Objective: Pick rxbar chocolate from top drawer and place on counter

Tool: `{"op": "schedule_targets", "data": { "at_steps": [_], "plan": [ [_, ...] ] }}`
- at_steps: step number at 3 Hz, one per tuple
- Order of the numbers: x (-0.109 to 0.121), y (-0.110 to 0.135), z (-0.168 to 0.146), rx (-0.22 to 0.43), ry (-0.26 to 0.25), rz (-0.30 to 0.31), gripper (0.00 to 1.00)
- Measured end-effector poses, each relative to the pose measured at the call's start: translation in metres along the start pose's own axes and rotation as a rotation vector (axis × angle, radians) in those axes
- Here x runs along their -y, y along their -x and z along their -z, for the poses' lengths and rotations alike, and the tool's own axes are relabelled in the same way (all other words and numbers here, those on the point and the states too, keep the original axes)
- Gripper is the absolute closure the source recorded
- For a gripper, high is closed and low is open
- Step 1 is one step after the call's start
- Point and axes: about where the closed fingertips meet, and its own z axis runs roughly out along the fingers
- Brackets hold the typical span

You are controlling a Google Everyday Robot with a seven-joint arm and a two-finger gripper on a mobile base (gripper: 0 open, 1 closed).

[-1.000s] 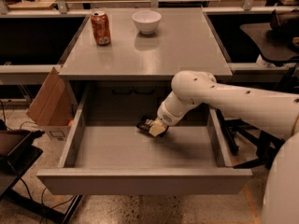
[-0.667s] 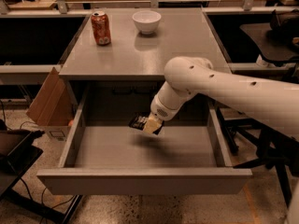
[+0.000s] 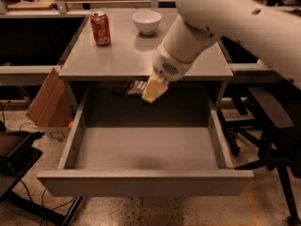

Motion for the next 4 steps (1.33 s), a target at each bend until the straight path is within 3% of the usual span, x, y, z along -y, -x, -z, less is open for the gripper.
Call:
{"op": "schedule_targets", "data": {
  "at_steps": [1,2,3,4],
  "plan": [
    [0.047,0.024,0.065,0.033,-0.063,-0.094,1.0],
    [0.109,0.015,0.076,0.061,-0.112,-0.225,1.0],
    [0.164,0.006,0.103,0.128,-0.218,-0.289,1.0],
    [0.211,-0.013,0.126,0.243,-0.362,-0.292,1.0]
  ]
}}
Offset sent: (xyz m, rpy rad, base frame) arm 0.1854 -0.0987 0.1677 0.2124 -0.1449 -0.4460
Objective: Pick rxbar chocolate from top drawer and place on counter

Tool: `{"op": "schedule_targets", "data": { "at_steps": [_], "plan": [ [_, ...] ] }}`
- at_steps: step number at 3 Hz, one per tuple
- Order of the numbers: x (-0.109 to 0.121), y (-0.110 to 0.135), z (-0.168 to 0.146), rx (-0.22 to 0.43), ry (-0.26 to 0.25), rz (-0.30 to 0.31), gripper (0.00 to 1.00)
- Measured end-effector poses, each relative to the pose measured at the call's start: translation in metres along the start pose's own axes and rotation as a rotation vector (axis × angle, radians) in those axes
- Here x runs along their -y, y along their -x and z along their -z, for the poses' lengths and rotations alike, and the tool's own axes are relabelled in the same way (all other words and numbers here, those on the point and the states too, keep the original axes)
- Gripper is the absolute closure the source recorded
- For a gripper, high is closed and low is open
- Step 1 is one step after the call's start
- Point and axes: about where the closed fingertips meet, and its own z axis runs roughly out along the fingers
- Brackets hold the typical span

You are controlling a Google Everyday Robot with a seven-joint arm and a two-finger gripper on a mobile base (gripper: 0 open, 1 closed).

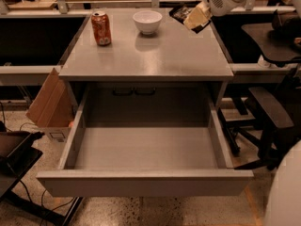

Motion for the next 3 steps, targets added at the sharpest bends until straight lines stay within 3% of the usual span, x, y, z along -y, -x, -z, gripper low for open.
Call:
{"op": "schedule_targets", "data": {
  "at_steps": [1,2,3],
  "plan": [
    [0.032,-0.016,-0.023,0.106,-0.052,-0.019,1.0],
    [0.045,-0.042,-0.086,0.193,-0.014,-0.069,0.98],
    [0.043,-0.041,-0.087,0.187,-0.011,-0.066,0.76]
  ]
}}
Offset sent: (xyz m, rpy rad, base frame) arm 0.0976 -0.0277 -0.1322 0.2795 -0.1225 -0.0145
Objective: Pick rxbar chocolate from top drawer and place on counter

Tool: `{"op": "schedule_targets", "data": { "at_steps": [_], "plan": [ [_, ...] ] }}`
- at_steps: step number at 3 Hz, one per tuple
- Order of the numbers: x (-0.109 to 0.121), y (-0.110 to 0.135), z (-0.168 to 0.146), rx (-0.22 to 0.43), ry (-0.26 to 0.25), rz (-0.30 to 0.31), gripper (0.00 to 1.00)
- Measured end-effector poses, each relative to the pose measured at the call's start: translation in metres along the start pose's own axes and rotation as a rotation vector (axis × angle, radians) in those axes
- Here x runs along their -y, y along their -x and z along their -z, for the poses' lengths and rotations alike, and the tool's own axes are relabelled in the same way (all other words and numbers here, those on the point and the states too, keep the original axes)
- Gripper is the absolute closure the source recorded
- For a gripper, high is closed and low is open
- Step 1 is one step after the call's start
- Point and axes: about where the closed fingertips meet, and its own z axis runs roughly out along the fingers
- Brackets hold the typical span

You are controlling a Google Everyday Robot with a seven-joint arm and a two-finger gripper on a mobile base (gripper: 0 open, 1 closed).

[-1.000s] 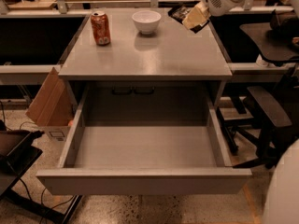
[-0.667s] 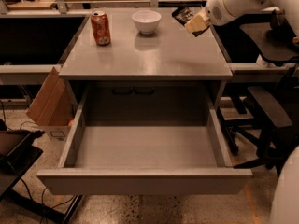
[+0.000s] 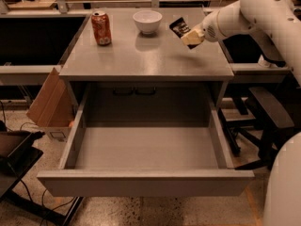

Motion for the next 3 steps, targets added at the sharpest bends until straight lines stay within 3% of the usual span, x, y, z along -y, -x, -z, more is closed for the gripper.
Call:
{"op": "schedule_targets", "data": {
  "at_steps": [3],
  "plan": [
    [-0.0053,-0.0023,-0.0098,-0.005,0.015,-0.001,0.06]
  ]
}}
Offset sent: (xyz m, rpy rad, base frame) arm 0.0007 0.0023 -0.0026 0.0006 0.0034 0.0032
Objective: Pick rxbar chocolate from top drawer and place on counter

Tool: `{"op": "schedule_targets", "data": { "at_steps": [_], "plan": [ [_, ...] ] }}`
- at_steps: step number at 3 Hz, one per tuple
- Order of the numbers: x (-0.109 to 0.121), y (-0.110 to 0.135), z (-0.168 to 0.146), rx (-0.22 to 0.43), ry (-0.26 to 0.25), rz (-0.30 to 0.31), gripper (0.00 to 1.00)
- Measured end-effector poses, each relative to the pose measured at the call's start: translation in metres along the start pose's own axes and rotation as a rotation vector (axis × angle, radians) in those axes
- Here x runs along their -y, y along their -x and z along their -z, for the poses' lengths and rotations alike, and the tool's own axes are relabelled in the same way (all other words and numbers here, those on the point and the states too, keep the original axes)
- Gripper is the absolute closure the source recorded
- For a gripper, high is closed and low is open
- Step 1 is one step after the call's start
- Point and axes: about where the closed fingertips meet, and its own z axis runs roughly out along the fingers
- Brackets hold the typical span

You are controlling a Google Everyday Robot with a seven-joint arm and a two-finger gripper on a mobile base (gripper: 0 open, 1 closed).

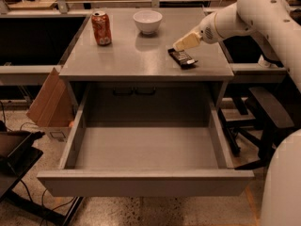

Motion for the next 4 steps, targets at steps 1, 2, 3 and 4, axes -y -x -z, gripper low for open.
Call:
{"op": "schedule_targets", "data": {
  "at_steps": [1,2,3,4],
  "plan": [
    [-0.001,0.0,-0.002,-0.001,0.003,0.0,0.0],
    [-0.001,0.0,-0.002,-0.001,0.003,0.0,0.0],
    [0.001,0.0,0.011,0.039,0.029,-0.042,0.0],
    [0.002,0.002,0.057,0.112,0.062,-0.093,0.0]
  ]
}}
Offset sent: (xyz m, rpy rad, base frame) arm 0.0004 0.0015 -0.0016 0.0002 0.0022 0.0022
